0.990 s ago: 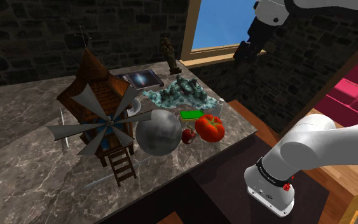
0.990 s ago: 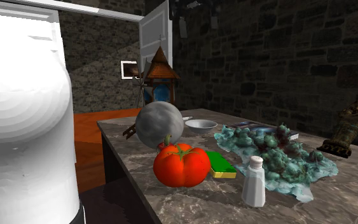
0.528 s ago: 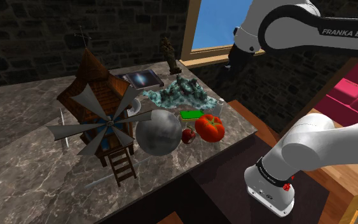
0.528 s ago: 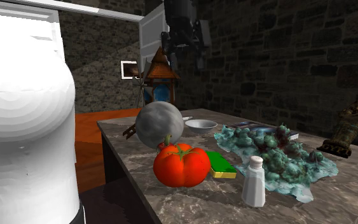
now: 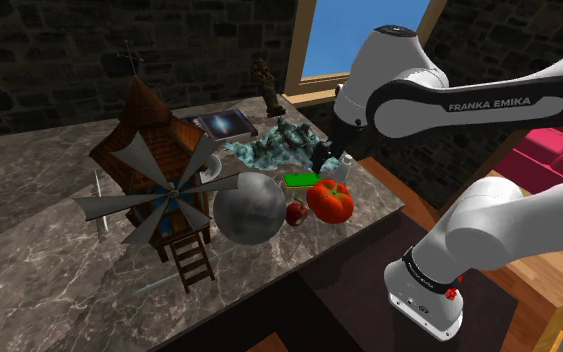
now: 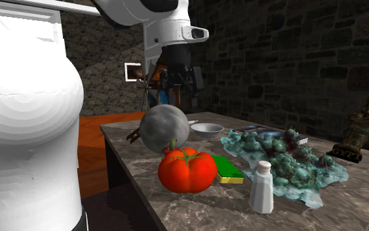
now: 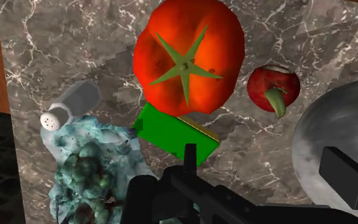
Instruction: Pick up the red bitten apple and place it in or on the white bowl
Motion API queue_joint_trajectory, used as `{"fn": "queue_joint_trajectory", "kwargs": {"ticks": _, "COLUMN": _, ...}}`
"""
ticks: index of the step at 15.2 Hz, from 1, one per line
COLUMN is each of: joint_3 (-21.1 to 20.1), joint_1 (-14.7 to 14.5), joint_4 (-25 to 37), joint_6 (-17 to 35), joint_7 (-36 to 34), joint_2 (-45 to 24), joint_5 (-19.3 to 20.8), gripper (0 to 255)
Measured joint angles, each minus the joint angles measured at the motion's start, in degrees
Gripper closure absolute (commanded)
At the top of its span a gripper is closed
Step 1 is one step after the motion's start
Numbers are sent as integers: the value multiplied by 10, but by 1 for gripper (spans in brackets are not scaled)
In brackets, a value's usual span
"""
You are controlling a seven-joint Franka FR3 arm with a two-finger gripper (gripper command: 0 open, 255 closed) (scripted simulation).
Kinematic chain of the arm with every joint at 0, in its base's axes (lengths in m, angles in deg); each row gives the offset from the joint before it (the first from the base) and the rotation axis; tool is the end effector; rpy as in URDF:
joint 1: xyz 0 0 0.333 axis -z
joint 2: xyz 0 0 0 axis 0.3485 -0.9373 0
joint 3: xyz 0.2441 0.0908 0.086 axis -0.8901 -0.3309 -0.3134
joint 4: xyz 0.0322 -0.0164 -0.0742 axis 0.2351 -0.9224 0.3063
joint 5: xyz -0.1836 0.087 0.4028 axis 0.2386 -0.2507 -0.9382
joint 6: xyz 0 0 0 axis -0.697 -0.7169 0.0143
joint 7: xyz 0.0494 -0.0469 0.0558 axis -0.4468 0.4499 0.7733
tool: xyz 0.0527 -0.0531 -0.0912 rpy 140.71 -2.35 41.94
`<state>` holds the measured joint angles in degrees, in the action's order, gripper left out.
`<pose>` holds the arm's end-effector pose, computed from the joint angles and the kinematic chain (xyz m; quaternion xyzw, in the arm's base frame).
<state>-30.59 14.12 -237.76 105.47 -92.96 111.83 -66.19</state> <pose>0.4045 0.1197 0.3564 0.9972 0.0397 0.0639 0.0059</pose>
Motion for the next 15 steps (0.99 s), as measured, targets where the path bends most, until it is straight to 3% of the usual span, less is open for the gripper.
{"fn": "queue_joint_trajectory", "kwargs": {"ticks": 7, "joint_3": -67, "joint_1": -21, "joint_4": -37, "joint_6": 156, "joint_7": -53, "joint_2": -115, "joint_5": -20, "gripper": 0}}
{"fn": "queue_joint_trajectory", "kwargs": {"ticks": 15, "joint_3": -91, "joint_1": -9, "joint_4": -50, "joint_6": 249, "joint_7": -72, "joint_2": -195, "joint_5": -8, "gripper": 0}}
